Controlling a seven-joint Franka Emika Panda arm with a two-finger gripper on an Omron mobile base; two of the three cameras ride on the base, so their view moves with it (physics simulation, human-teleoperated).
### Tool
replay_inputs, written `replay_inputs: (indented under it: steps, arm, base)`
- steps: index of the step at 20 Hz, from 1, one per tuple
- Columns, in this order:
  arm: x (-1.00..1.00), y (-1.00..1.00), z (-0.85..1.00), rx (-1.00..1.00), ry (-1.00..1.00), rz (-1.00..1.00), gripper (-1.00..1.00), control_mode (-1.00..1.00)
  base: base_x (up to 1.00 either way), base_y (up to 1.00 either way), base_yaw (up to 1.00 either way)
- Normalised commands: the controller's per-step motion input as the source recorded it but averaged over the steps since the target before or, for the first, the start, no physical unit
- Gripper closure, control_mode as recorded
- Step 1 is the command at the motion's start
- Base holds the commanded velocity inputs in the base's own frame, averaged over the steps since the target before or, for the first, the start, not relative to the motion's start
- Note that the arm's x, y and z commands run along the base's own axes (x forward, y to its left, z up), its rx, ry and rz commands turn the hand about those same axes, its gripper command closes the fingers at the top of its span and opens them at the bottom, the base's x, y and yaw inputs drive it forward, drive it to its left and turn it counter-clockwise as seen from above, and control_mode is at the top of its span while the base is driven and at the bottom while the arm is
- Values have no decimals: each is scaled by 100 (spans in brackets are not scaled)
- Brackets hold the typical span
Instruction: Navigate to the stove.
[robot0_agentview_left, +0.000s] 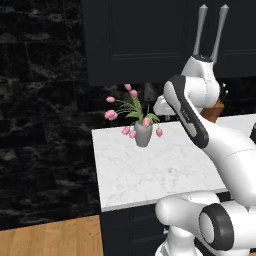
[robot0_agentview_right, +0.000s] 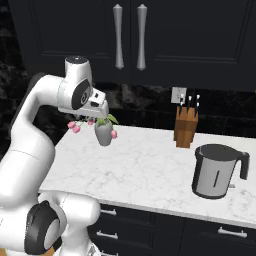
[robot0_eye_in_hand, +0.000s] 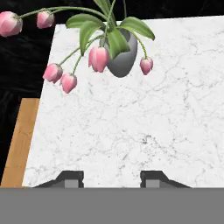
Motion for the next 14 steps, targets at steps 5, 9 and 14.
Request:
replay_inputs:
  steps: [5, 9, 14]
  arm:
    - [-70, -2, -2, 0, 0, 0, -100, -100]
    - [-100, -8, -2, -2, -2, 0, -100, -100]
    - [-85, -18, -6, -4, -3, 0, -100, -100]
  base:
    - [0, 0, 0]
    - [0, 0, 0]
    - [0, 0, 0]
